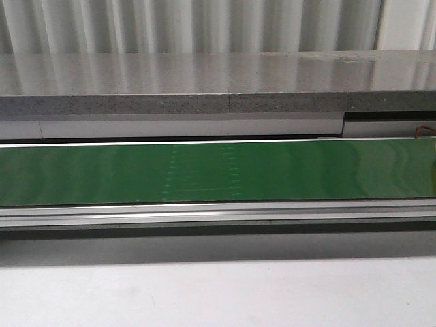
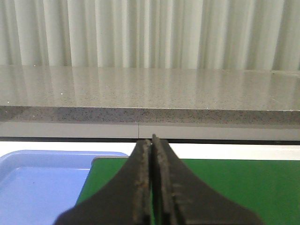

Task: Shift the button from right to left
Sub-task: 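Lower the held button onto the conveyor belt end and open the right gripper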

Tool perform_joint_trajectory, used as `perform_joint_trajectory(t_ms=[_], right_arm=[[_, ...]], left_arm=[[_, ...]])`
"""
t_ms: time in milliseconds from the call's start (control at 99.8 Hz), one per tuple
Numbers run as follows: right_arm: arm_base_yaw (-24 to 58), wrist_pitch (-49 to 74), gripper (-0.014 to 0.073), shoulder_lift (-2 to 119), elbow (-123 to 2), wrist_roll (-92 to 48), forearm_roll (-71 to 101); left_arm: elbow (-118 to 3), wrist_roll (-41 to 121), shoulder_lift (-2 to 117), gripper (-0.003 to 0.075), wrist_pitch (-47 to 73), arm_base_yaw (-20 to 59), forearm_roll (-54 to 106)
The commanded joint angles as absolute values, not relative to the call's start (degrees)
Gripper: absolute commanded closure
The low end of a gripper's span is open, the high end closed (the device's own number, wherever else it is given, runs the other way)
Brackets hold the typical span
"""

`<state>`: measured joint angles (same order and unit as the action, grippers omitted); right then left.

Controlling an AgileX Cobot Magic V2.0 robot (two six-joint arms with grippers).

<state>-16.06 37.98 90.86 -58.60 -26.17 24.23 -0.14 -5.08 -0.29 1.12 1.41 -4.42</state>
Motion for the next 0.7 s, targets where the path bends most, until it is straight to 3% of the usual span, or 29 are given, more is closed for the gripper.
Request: perform_joint_trajectory(t_ms=[0, 431, 692], right_arm=[[-16.1, 36.0, 0.006, 88.6, -59.9, -26.1, 26.6], [-16.1, 34.7, 0.0062, 69.5, -59.2, -26.5, 27.0], [-16.1, 30.9, 0.0063, 53.3, -51.2, -28.6, 26.8]], left_arm=[[1.4, -5.4, -2.2, 0.074, -3.4, 1.8, -4.4], [1.4, -5.4, -2.2, 0.074, -3.4, 1.8, -4.4], [1.4, -5.4, -2.2, 0.074, -3.4, 1.8, -4.4]])
